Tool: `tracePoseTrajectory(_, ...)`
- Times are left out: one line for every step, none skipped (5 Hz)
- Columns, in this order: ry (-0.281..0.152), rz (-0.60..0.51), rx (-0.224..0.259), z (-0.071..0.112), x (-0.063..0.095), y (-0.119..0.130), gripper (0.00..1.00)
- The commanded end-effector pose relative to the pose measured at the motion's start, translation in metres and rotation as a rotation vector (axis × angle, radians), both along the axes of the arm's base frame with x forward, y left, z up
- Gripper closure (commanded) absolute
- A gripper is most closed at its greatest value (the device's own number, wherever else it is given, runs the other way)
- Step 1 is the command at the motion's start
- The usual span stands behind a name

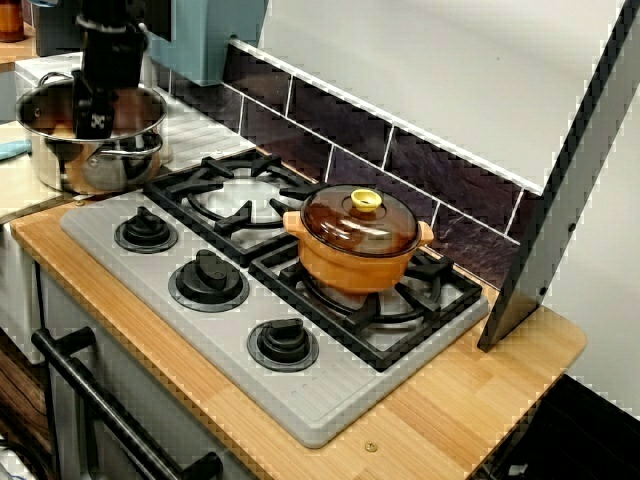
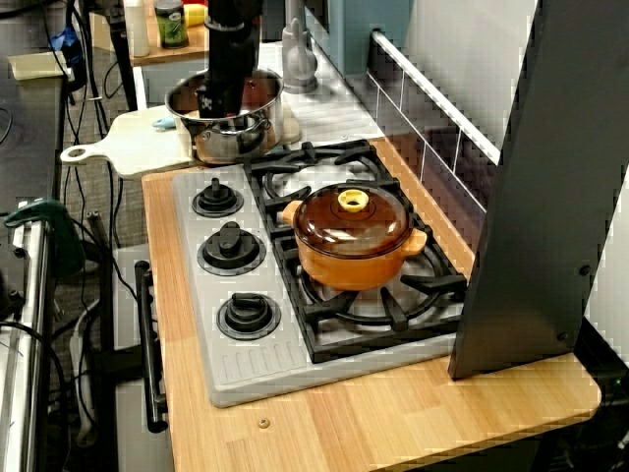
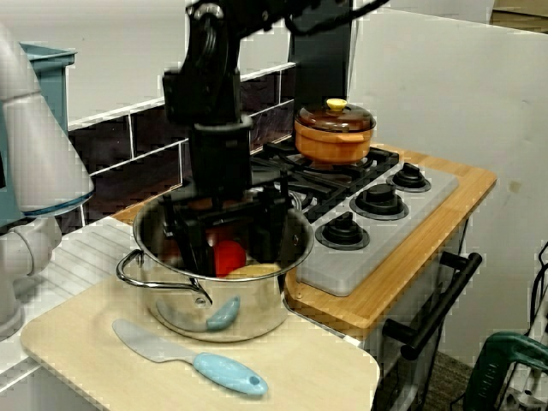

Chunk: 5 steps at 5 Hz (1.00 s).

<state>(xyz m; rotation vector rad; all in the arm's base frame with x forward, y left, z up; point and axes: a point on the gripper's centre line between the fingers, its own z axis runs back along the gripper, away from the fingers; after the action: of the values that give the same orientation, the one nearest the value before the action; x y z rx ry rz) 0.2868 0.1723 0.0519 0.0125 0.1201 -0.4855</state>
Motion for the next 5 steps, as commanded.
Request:
tracePoseTrajectory(-0.01, -0.027, 0.003, 0.014, 0.007, 0.007, 0.0)
tracePoseTrajectory(-0.01, -0.031, -0.003, 0.014, 0.006, 0.009, 0.0)
tracePoseTrajectory(0.005, 0.006, -0.031, 0.01, 0.011, 0.015, 0.0)
tracePoseTrajectory(0.023, 0.055, -0.069, 0.004, 0.017, 0.021, 0.0)
tracePoseTrajectory(0.023, 0.083, -0.086, -0.002, 0.022, 0.026, 0.0)
